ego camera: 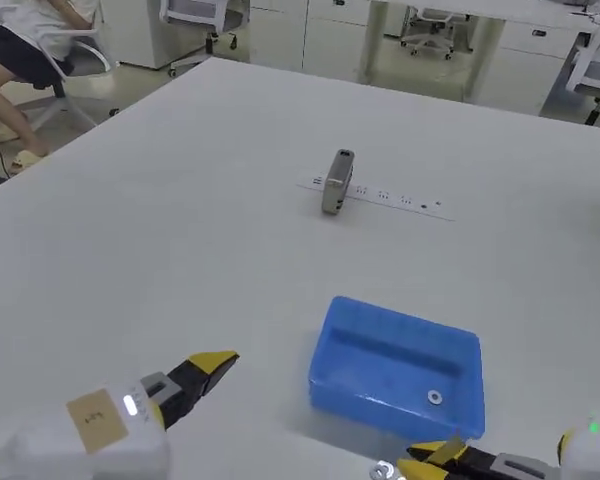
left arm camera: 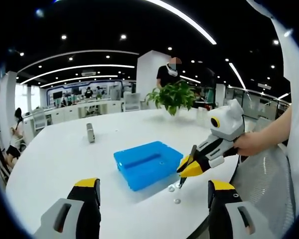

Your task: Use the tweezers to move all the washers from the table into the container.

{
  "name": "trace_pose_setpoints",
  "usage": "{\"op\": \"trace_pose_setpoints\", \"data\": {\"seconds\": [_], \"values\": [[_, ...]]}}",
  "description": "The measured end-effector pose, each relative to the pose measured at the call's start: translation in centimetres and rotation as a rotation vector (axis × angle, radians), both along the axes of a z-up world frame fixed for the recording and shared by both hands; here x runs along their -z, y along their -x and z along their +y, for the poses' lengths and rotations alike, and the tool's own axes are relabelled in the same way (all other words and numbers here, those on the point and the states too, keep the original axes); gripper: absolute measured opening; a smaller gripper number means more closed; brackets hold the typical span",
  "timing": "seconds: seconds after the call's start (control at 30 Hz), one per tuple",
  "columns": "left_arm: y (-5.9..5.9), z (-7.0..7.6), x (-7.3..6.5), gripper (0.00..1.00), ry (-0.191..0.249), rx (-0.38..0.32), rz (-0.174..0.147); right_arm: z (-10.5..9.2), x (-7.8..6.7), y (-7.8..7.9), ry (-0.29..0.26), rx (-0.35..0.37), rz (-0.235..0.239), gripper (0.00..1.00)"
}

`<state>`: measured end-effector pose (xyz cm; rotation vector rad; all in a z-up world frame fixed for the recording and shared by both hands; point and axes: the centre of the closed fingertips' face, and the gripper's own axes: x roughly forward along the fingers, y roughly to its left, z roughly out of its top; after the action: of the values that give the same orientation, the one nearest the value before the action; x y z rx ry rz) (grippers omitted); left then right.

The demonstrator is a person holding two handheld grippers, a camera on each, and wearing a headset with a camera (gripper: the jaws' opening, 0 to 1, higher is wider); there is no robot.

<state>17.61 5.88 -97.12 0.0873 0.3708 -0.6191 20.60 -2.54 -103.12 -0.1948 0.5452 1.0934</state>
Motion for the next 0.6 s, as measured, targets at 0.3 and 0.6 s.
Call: {"op": "trace_pose_setpoints", "data": {"seconds": [0.3, 0.6], "values": [[0.0, 0.1, -0.3, 0.91, -0.023, -0.001, -0.023, -0.6, 0.0, -0.5, -0.021, 0.063, 0.011, 0.03], [0.3, -0.3, -0.8, 0.92, 0.006, 0.024, -0.04, -0.1, 0.1, -0.4, 0.027, 0.084, -0.026, 0.03]]}}
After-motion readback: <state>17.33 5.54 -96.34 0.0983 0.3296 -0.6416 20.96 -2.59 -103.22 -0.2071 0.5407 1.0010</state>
